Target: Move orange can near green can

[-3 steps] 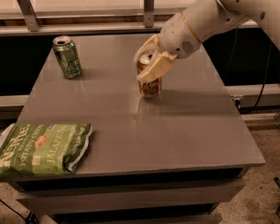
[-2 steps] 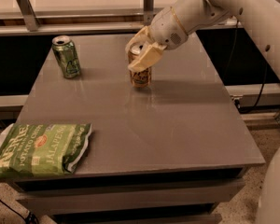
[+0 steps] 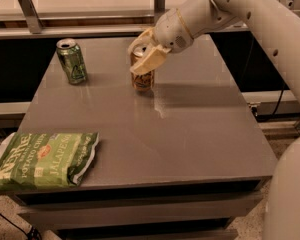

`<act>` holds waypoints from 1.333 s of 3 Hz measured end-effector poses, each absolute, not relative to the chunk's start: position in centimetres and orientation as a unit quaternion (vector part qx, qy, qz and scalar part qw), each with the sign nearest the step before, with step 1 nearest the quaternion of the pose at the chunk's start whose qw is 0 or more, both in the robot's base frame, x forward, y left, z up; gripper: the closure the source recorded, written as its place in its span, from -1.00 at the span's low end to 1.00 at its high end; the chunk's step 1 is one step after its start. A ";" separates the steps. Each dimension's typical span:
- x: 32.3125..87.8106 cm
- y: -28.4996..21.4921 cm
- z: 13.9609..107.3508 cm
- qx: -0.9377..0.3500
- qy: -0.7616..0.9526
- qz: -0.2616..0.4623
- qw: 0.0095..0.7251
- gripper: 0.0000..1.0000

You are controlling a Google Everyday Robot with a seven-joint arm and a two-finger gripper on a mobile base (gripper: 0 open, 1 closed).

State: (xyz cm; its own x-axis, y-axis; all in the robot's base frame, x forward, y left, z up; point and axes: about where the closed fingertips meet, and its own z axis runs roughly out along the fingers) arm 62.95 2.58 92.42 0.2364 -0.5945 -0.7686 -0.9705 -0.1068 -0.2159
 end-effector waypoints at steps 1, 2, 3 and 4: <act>65.9 6.1 92.3 -0.675 0.546 0.286 0.407 1.00; 68.2 8.6 92.4 -0.655 0.563 0.275 0.422 1.00; 69.5 10.2 93.2 -0.639 0.598 0.254 0.412 1.00; 70.2 11.4 93.2 -0.633 0.618 0.256 0.391 1.00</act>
Offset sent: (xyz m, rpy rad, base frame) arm 0.0838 0.0839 0.0093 0.1051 -0.0054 -0.2278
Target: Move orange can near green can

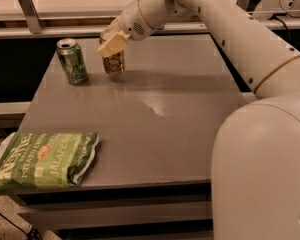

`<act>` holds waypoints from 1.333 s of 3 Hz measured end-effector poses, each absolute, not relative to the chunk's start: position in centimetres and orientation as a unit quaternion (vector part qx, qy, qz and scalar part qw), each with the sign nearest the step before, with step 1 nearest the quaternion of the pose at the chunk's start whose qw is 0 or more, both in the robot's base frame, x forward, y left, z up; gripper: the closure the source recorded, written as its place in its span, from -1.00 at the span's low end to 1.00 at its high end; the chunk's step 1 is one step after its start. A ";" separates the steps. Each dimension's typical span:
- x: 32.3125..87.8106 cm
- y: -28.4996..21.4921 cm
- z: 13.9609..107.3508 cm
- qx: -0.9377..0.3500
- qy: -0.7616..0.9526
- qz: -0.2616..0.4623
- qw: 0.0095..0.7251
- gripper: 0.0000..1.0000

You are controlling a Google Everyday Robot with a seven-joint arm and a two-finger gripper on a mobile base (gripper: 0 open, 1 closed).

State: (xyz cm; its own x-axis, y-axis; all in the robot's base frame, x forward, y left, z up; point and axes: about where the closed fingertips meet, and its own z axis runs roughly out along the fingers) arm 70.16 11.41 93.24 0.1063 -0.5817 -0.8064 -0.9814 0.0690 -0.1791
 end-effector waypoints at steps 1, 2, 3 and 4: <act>70.3 12.2 92.3 -0.624 0.620 0.298 0.370 0.65; 70.3 12.5 92.1 -0.624 0.619 0.303 0.368 0.19; 70.3 12.8 91.9 -0.625 0.618 0.305 0.366 -0.28; 70.3 13.1 91.7 -0.626 0.618 0.307 0.364 -0.76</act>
Offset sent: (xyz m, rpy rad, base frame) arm 0.0017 0.0072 -0.0084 0.0280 0.0777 0.0264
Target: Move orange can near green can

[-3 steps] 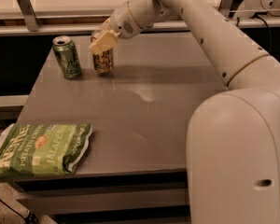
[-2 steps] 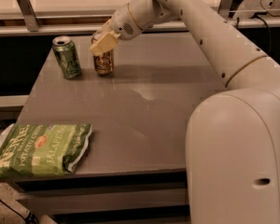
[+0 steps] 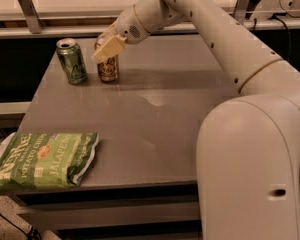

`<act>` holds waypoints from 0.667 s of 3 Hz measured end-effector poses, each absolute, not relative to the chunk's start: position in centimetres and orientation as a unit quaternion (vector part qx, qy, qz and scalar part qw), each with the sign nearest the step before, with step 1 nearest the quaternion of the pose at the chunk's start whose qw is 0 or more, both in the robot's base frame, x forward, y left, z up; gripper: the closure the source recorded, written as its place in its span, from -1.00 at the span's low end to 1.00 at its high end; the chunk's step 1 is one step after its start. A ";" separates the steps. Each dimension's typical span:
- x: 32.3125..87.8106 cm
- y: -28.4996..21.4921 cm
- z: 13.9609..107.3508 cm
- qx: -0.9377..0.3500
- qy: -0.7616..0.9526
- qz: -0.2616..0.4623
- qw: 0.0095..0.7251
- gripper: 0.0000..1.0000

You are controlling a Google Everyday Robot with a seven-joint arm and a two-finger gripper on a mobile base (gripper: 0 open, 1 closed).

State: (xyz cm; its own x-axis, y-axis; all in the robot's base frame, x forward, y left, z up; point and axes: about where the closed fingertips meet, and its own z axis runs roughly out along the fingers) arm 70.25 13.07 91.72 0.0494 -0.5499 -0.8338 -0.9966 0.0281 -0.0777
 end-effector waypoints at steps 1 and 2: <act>70.2 13.4 91.5 -0.627 0.617 0.308 0.363 -1.00; 70.4 13.9 91.2 -0.619 0.627 0.289 0.374 -1.00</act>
Offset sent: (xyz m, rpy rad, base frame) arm -0.0004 0.0023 -0.0016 -0.0003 0.0026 0.0035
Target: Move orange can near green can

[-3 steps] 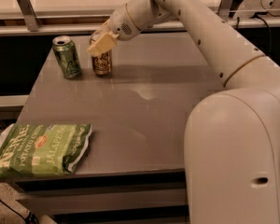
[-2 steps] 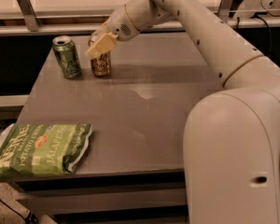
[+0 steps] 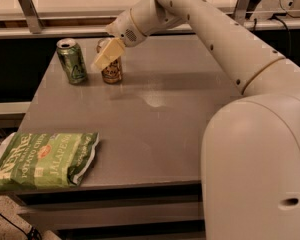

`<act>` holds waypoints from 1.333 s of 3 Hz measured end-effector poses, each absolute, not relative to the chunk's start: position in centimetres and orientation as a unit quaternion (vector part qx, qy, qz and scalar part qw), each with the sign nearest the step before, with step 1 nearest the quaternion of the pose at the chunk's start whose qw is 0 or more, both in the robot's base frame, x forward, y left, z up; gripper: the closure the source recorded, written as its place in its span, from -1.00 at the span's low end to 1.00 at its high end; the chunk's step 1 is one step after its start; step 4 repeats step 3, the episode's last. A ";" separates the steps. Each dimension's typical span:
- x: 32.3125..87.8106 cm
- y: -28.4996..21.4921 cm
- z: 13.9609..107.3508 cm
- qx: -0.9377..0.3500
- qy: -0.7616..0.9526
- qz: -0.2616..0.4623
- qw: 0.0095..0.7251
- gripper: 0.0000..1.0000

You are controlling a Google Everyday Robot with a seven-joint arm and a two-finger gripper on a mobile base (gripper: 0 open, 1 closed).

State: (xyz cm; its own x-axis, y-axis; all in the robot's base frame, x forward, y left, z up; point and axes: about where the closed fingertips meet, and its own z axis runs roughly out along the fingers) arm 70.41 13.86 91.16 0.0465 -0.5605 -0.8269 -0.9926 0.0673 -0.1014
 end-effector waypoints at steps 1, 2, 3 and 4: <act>70.3 13.9 91.3 -0.618 0.627 0.286 0.378 -1.00; 69.9 11.3 94.9 -0.604 0.621 0.277 0.416 -1.00; 69.9 11.4 94.8 -0.604 0.621 0.277 0.416 -1.00; 69.9 11.4 94.8 -0.604 0.621 0.277 0.416 -1.00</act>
Offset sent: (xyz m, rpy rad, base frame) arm -0.0106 -0.0671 0.0899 0.1169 -0.1431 -0.1066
